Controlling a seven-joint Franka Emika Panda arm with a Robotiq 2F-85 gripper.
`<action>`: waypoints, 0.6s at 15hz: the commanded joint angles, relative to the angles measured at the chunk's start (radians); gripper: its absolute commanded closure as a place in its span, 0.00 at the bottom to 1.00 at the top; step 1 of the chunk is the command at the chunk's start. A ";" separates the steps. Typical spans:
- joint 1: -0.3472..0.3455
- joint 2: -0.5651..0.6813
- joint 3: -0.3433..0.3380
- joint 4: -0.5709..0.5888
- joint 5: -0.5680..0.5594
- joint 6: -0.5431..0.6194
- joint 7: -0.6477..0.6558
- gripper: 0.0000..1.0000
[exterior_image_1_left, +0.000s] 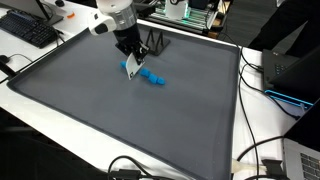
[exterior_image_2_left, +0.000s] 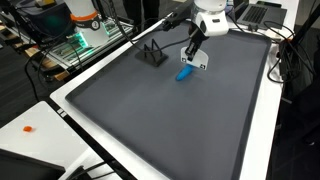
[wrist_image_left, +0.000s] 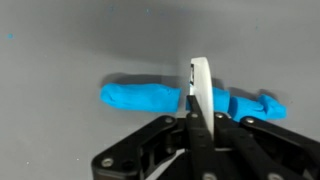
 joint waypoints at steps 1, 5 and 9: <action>-0.009 -0.042 -0.010 -0.026 -0.019 -0.010 0.003 0.99; -0.015 -0.044 -0.025 -0.024 -0.030 -0.010 0.004 0.99; -0.025 -0.033 -0.035 -0.026 -0.045 -0.010 0.002 0.99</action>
